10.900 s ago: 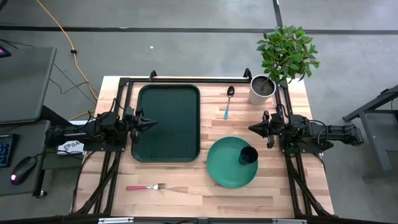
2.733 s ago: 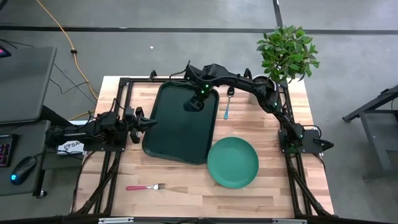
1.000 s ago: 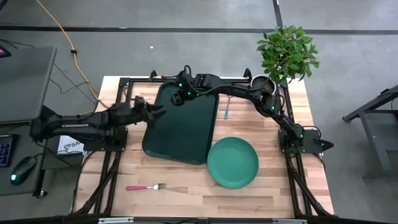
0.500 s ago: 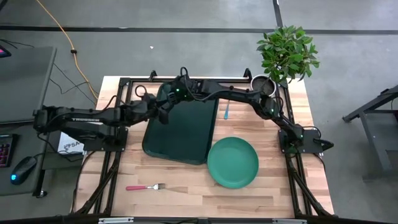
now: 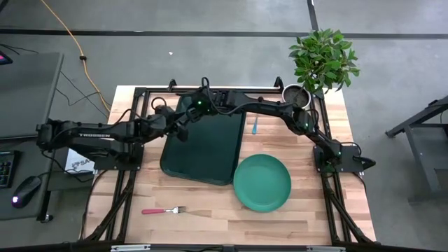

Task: Pick and place plate/cup/fork/spoon on tray
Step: Put the black cup on the top left of the black serving tray

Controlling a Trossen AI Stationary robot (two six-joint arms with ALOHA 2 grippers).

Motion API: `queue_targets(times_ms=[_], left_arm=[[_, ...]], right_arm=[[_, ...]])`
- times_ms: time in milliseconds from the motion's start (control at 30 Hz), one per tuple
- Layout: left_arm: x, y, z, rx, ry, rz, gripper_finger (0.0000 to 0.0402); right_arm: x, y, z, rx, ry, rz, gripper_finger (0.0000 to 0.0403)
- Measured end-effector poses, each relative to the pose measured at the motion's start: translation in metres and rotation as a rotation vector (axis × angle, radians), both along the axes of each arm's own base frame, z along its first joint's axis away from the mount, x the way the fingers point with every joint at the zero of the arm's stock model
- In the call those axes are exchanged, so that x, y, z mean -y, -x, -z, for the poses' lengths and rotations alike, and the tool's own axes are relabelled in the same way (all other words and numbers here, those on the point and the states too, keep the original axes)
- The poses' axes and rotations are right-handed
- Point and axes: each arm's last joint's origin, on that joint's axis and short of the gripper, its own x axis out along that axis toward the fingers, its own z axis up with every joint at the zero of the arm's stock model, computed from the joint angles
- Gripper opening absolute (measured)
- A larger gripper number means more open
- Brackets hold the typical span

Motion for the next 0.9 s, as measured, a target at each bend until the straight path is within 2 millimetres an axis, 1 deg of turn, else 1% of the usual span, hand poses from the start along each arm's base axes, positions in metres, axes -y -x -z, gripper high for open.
queue_targets(times_ms=[167, 300, 400, 500, 633, 700, 800, 900], left_arm=[[-0.0018, -0.001, -0.004, 0.07, 0.0, -0.036, 0.0142], [-0.002, 0.0003, -0.0025, 0.045, -0.007, -0.057, 0.0134], [-0.0019, 0.0009, -0.0021, 0.018, -0.019, -0.05, 0.0118], [-0.0021, 0.0009, -0.0018, 0.01, -0.026, -0.054, 0.0083], [-0.0022, 0.0011, -0.0021, 0.008, -0.031, -0.059, 0.0018], [-0.0022, 0.001, -0.002, 0.004, -0.033, -0.057, 0.0007], [-0.0024, 0.0013, -0.0016, -0.008, -0.042, -0.062, 0.0003], [-0.0034, 0.0026, -0.0005, -0.021, -0.053, -0.093, 0.0001]], right_arm=[[0.0016, -0.0015, -0.0064, 0.048, 0.001, -0.023, 0.0], [0.001, -0.003, -0.0075, 0.064, -0.01, -0.061, 0.0], [0.0005, -0.0033, -0.0074, 0.068, -0.032, -0.086, 0.0], [-0.0001, -0.0034, -0.0074, 0.066, -0.028, -0.091, 0.0001], [0.0, -0.0032, -0.0073, 0.068, -0.031, -0.075, 0.0002], [0.0002, -0.0029, -0.0071, 0.069, -0.035, -0.058, 0.0003], [-0.0001, -0.0021, -0.0061, 0.065, -0.057, -0.05, 0.0019], [-0.001, -0.0012, -0.0054, 0.055, -0.079, -0.066, 0.0056]])
